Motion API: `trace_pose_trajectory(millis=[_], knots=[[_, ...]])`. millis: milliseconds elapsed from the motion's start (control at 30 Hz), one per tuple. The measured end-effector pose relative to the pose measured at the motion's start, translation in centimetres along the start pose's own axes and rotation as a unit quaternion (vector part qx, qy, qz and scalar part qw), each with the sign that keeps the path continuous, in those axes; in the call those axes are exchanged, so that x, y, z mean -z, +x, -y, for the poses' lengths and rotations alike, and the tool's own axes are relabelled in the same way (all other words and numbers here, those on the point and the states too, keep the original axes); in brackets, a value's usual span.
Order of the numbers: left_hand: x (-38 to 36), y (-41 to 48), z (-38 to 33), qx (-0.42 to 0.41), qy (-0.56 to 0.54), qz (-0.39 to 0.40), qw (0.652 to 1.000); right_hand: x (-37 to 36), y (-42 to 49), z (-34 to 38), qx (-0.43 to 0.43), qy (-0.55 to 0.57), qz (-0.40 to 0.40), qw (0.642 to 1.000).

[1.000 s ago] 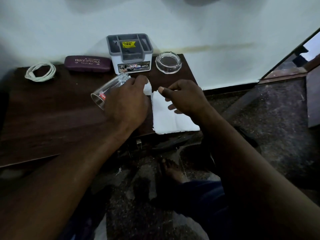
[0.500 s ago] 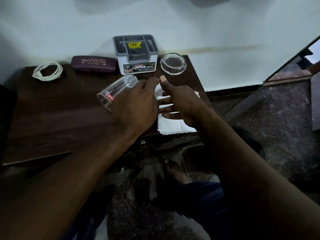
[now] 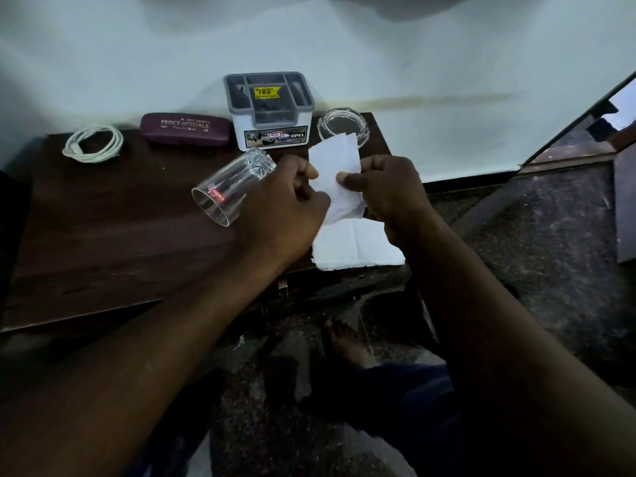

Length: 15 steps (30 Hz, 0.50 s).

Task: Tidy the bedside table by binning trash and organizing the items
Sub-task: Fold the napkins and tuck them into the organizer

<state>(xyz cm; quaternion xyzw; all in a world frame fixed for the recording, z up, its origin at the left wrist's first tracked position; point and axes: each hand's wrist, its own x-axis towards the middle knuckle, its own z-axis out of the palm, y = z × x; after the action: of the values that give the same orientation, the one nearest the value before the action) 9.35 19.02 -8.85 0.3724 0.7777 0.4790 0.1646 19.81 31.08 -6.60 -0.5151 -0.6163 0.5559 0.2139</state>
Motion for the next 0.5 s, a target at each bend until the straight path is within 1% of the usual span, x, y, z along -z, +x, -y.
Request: trace_pose_trajectory(millis=[100,233,367,433,500], knots=[[-0.4,0.9,0.2,0.113,-0.123,0.043,0.985,0.4,-0.1,0.1,0.034,-0.017,0.007,0.999],[-1.1,1.0,-0.1,0.234,-0.242,0.115,0.934,0.6,-0.6,0.2,0.051,-0.041,0.061,0.996],[-1.3,0.9,-0.3,0.28,-0.307,0.147,0.898,1.0,-0.9,0.2,0.033,-0.042,0.13,0.99],[-1.4,0.9,-0.3,0.3,-0.31,0.153,0.889,1.1,-1.1,0.0,0.035,-0.048,0.153,0.986],[-1.6,1.0,-0.3,0.317,-0.302,0.162,0.884,1.2,-1.1,-0.2,0.046,-0.07,0.156,0.984]])
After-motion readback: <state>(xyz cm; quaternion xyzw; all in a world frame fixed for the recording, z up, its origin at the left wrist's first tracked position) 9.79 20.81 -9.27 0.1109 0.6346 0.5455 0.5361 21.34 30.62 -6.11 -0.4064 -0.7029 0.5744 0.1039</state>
